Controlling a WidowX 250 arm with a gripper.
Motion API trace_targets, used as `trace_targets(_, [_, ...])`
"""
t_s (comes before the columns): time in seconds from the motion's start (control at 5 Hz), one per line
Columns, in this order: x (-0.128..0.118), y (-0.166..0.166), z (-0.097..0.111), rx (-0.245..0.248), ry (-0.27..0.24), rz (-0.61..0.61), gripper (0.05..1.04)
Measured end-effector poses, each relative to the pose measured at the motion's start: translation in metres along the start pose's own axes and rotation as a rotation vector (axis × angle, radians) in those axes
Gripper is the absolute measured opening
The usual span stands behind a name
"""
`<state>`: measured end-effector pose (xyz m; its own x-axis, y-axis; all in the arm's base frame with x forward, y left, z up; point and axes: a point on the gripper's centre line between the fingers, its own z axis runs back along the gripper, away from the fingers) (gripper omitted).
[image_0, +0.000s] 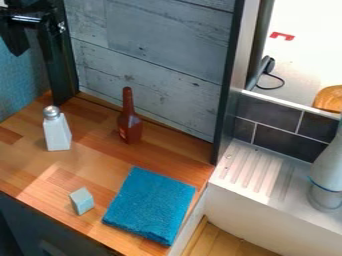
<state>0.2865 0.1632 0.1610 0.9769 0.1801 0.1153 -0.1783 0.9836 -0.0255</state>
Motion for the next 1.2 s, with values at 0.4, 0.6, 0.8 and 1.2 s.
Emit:
trace_targets(0.4, [-0.027,-0.009,-0.046,0.011,0.121,-0.038,1.001])
trace_targets(0.6, [-0.047,-0.025,-0.059,0.019,0.129,-0.136,1.001])
trace_targets(0.8, [-0.072,-0.045,-0.086,0.034,0.167,-0.295,1.001])
trace_targets(1.2, [-0.090,-0.075,-0.126,0.104,0.164,-0.567,1.001])
